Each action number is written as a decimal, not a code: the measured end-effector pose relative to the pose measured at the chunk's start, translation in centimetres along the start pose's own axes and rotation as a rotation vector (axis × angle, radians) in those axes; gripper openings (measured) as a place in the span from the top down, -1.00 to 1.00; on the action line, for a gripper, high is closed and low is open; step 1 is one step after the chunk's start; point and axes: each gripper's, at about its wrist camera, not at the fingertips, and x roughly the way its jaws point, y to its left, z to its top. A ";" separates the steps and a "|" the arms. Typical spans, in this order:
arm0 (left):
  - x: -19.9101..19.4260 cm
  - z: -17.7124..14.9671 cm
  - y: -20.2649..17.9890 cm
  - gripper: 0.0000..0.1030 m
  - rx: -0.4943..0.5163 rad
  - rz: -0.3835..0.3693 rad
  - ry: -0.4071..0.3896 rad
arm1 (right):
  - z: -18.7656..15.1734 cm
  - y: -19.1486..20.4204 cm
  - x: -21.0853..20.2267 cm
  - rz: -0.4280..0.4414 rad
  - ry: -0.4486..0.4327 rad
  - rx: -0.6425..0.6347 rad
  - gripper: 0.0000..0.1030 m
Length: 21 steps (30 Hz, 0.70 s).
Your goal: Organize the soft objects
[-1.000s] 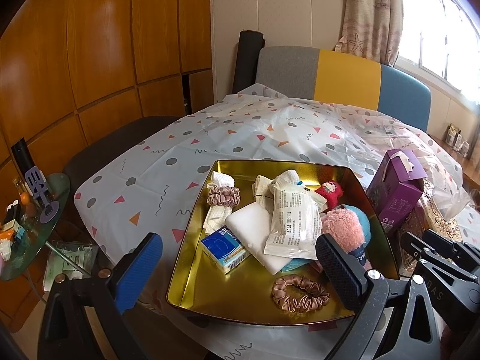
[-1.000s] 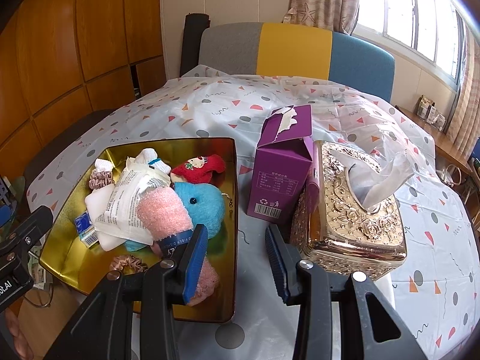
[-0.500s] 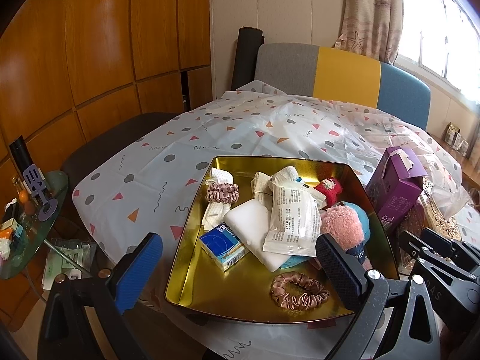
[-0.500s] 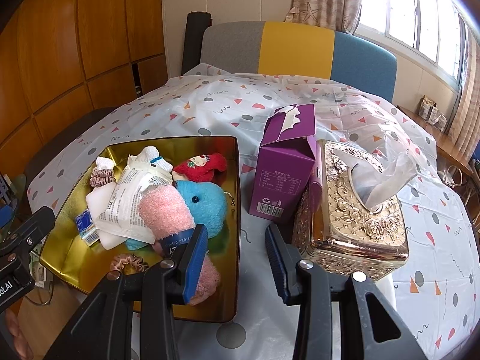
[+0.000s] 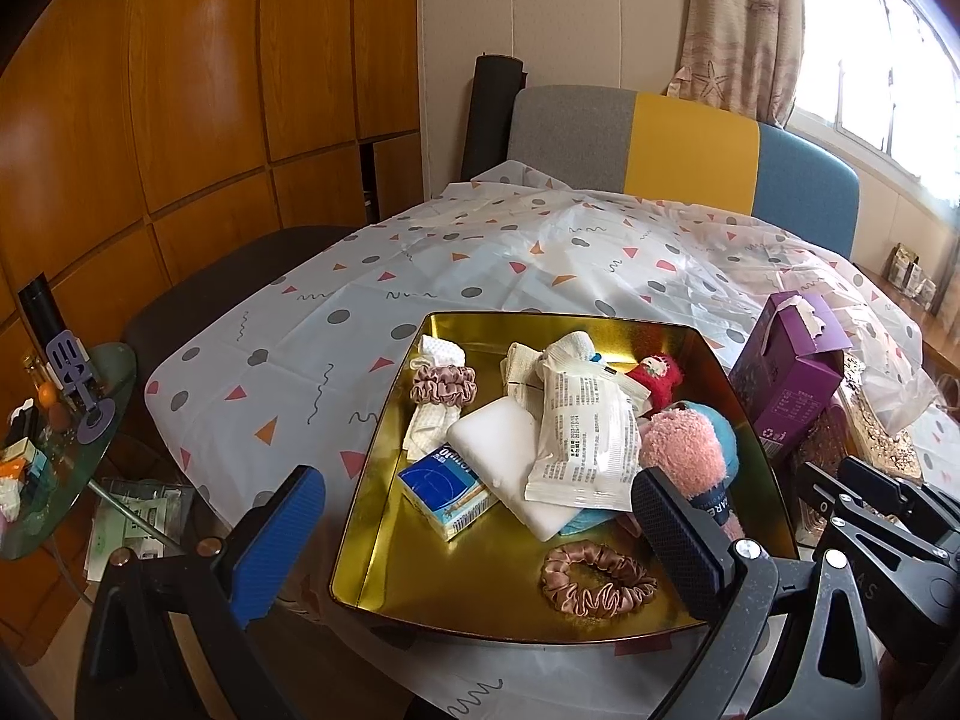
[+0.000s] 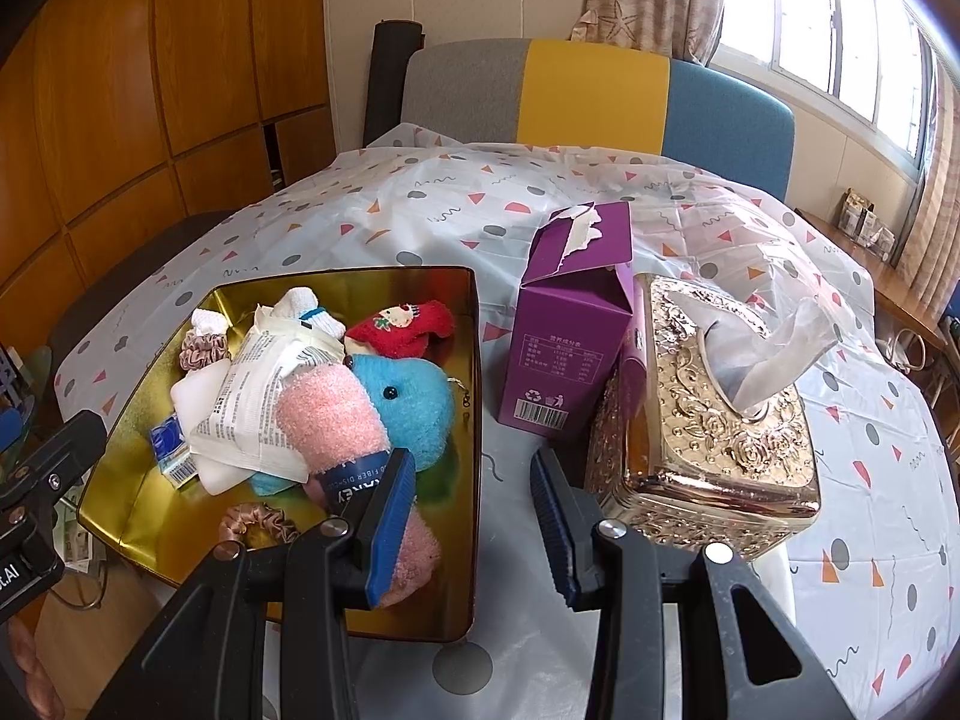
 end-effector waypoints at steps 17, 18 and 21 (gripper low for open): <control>0.1 0.0 0.1 -0.99 0.009 -0.003 0.011 | -0.1 0.0 0.0 0.001 0.005 -0.006 0.23; 0.1 0.0 0.1 -0.99 0.008 -0.003 0.011 | -0.2 0.0 0.0 0.002 0.007 -0.006 0.23; 0.1 0.0 0.0 -0.99 0.009 -0.003 0.007 | -0.2 0.0 0.0 0.001 0.009 -0.006 0.23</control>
